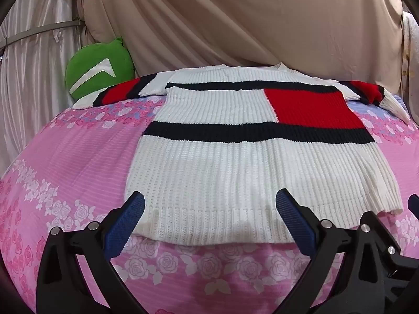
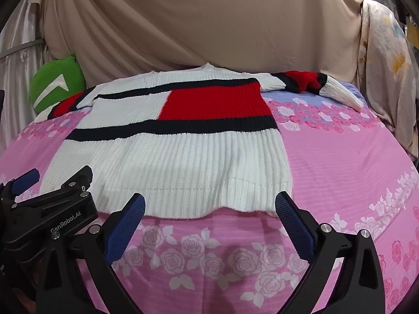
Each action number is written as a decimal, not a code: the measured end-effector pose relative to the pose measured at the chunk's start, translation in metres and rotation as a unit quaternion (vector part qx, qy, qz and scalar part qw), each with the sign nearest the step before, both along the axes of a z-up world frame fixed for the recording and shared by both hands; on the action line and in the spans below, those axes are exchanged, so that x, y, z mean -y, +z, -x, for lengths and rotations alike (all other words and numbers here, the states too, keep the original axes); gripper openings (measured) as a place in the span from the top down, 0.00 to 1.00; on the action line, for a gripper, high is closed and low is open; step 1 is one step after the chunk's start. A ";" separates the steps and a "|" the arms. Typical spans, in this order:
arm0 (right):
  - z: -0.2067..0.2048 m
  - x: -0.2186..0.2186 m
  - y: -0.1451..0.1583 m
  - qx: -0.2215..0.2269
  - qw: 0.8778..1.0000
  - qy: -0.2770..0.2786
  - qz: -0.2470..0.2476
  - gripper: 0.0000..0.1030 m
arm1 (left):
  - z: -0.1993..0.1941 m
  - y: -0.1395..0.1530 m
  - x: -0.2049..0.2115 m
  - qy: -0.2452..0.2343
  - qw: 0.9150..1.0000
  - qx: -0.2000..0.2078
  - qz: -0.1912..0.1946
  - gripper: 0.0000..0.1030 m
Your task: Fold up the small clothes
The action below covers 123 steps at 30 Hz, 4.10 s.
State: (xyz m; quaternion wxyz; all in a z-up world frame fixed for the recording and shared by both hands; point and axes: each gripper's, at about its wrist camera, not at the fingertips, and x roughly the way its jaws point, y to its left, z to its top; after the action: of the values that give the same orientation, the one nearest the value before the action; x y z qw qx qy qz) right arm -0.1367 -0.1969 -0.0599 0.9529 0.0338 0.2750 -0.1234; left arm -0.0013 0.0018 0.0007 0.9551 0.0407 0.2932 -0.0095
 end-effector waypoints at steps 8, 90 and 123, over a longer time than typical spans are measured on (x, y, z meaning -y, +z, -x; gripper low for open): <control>-0.002 0.001 0.000 -0.002 1.000 0.000 -0.001 0.05 | 0.000 0.000 0.001 0.000 1.000 0.000 -0.002 0.05; -0.005 0.001 -0.002 -0.006 1.000 -0.001 -0.002 0.05 | 0.007 0.003 -0.002 0.001 1.000 -0.005 -0.012 0.05; -0.151 0.516 0.020 0.091 0.866 -0.187 -0.455 0.90 | -0.126 0.052 -0.018 -0.055 0.996 -0.051 0.047 0.05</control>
State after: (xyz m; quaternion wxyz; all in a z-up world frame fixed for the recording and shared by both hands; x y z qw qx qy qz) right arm 0.0138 -0.7124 -0.0398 0.8113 0.5259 0.2014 -0.1571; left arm 0.1250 0.0195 0.0529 0.9378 0.0109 0.3382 -0.0777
